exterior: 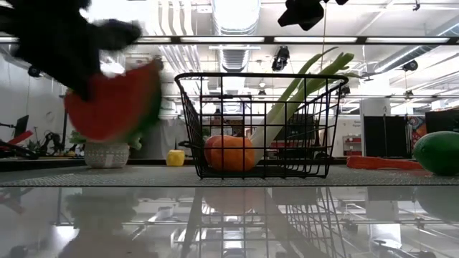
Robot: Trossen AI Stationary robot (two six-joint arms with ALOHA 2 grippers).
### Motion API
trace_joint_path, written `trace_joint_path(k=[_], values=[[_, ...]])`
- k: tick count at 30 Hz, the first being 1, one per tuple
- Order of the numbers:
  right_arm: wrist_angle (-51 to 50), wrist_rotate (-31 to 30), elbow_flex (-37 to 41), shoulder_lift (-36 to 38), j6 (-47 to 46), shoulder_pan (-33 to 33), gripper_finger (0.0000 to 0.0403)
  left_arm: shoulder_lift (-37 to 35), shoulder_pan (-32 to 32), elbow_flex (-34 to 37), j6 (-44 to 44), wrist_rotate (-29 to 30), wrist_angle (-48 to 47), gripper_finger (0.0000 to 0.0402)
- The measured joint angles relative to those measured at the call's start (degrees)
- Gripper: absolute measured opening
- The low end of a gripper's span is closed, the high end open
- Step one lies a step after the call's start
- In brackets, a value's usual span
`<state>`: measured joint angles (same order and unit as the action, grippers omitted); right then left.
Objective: Build produce basket
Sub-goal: Put the watermelon into the wire basket
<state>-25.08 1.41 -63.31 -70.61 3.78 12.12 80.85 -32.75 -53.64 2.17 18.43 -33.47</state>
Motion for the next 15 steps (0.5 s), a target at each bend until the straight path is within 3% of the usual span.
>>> trace_joint_path(k=[2,7,11,15], values=[[-0.1,0.02,0.0,0.0,0.54,0.0,0.0226,-0.7,-4.2,-1.14,13.11,5.26,-0.17,0.002],[-0.22,0.06,0.0,0.0,2.43,-0.02,0.0226,-2.76,-11.14,-3.49,37.02,27.4,8.68,0.002],[-0.03,0.04,0.0,0.04,4.39,-0.04,0.0226,-3.45,-13.39,-2.99,56.0,27.13,24.26,0.002],[0.0,0.04,0.0,0.04,4.54,-0.04,0.0226,-3.17,-14.2,-1.95,68.49,23.34,31.42,0.002]])
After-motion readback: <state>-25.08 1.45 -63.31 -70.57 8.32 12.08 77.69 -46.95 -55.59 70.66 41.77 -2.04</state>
